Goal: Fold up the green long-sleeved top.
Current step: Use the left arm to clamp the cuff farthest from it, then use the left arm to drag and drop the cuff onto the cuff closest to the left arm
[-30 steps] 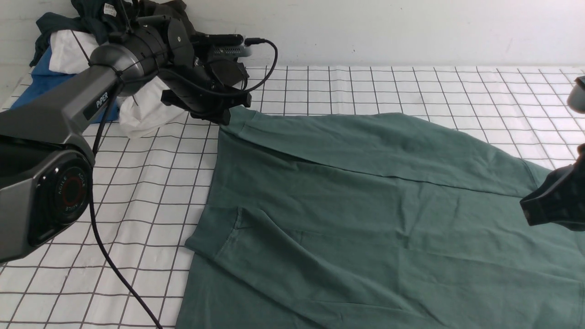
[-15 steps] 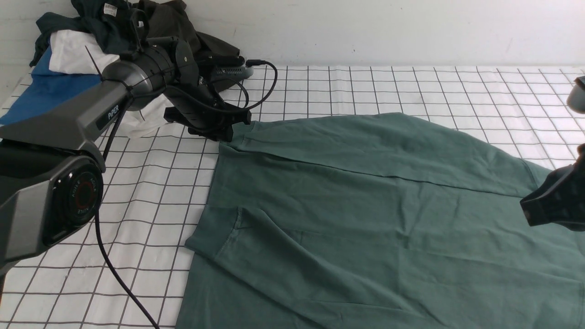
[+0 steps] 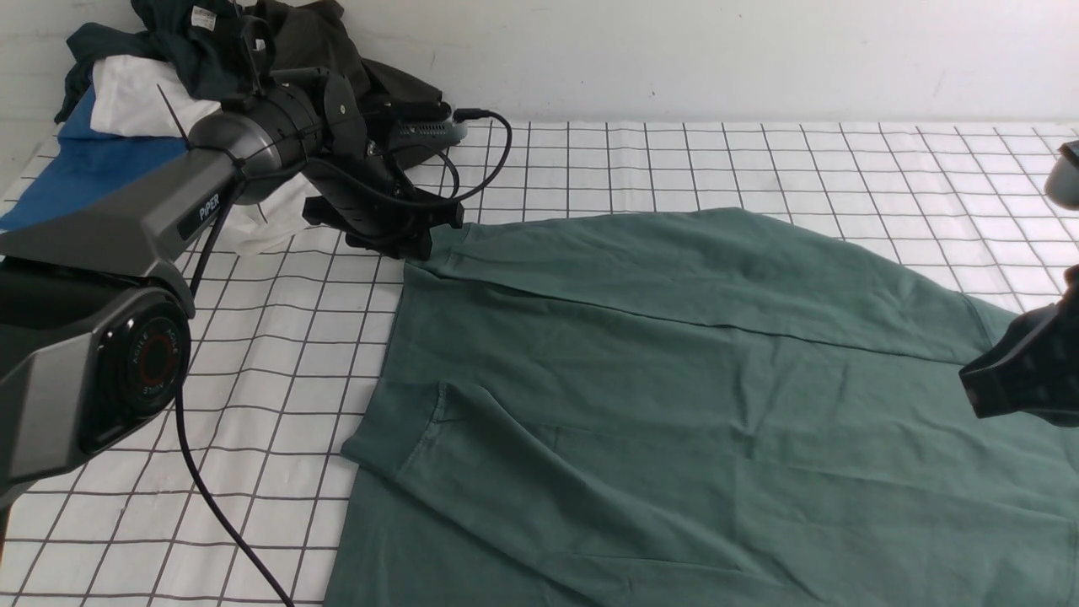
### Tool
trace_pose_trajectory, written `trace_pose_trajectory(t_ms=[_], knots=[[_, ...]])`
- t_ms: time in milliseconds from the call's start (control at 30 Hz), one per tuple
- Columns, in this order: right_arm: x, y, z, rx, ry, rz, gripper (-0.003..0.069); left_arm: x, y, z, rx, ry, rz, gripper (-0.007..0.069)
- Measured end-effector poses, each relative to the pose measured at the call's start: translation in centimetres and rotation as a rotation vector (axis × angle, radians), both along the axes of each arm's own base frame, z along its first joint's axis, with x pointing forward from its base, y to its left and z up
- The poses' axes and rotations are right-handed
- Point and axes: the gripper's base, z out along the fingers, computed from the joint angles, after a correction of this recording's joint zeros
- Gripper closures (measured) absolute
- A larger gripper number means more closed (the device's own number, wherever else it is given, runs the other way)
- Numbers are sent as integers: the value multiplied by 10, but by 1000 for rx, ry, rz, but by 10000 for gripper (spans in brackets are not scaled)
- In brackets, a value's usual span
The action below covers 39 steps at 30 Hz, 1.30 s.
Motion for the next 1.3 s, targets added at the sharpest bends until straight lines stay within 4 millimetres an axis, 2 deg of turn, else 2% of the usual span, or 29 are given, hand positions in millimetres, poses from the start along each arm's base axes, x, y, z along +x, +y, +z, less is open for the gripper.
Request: trace_pose_trajectory(t_ms=[133,267,467,667,733,833,867,900,933,967,1000,1100,1133,1200,1300], knots=[[0,0,0,0,0,0,673,0,0,3,1,-6,-1,401],[0,0,0,0,0,0,673,1,1,9,3,-30,1,441],[0,0,0,0,0,0,673,1,1,10,12,-38,-1,583],[0,0,0,-1,0,1,673,-1,1,15,19,-38,-16,601],[0,0,0,-1,0,1,673,-3,2,22,21,-40,-25,601],[0,0,0,-5,-1,1,673,-15,-2,58,28,-56,-64,601],[0,0,0,-5,-1,1,673,-16,-2,61,28,-58,-66,601],[0,0,0,-7,-2,1,673,-27,-4,91,24,-74,-83,601],[0,-1,0,-8,-3,1,673,-37,-5,112,23,-89,-97,601],[0,-1,0,-9,-3,1,673,-39,-6,115,21,-89,-100,601],[0,-1,0,-14,-3,2,673,-53,-6,138,21,-78,-119,601],[-1,-2,0,-21,3,3,673,-82,-1,169,24,-40,-141,601],[-1,-2,0,-21,5,3,673,-83,-1,169,25,-35,-142,601],[-5,-3,3,-21,0,5,673,-111,5,170,34,30,-145,601],[-11,-4,8,-19,-20,5,673,-133,9,160,36,73,-138,601]])
